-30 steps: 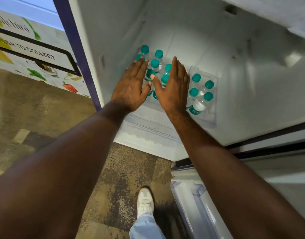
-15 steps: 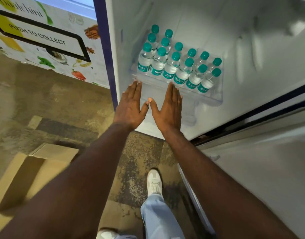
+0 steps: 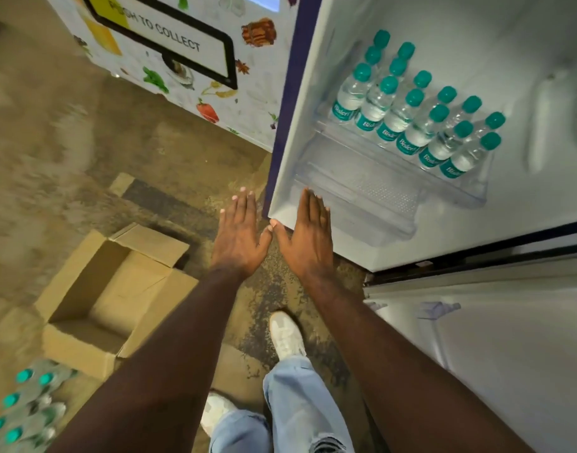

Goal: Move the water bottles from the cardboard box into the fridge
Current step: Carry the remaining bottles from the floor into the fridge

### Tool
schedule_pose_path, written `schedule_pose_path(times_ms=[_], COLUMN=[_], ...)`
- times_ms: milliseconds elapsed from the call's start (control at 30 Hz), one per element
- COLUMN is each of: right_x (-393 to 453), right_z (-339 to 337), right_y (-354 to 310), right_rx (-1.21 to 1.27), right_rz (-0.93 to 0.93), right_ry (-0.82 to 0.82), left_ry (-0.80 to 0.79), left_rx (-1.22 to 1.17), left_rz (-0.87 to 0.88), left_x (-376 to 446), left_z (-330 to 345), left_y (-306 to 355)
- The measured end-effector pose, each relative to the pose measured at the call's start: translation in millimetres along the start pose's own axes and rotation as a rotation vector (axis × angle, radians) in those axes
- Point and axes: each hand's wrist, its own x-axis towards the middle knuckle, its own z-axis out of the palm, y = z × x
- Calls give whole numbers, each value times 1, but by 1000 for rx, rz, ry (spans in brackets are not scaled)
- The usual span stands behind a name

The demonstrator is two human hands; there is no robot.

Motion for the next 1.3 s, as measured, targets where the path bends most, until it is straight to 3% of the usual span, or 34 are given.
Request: schedule_pose_path(times_ms=[200, 733, 1300], right_x=[4, 25, -46], right_z=[21, 74, 178], right_y=[-23, -101, -208], right_rx=[-97, -214, -341], right_rz=[-134, -528, -913], right_ry=[-136, -311, -475], left_ry=[28, 179, 342], left_rx=[-50, -145, -286], left_rz=[-137, -494, -787], left_x=[-23, -76, -200], left_z=[10, 2, 58], left_y=[-39, -136, -234])
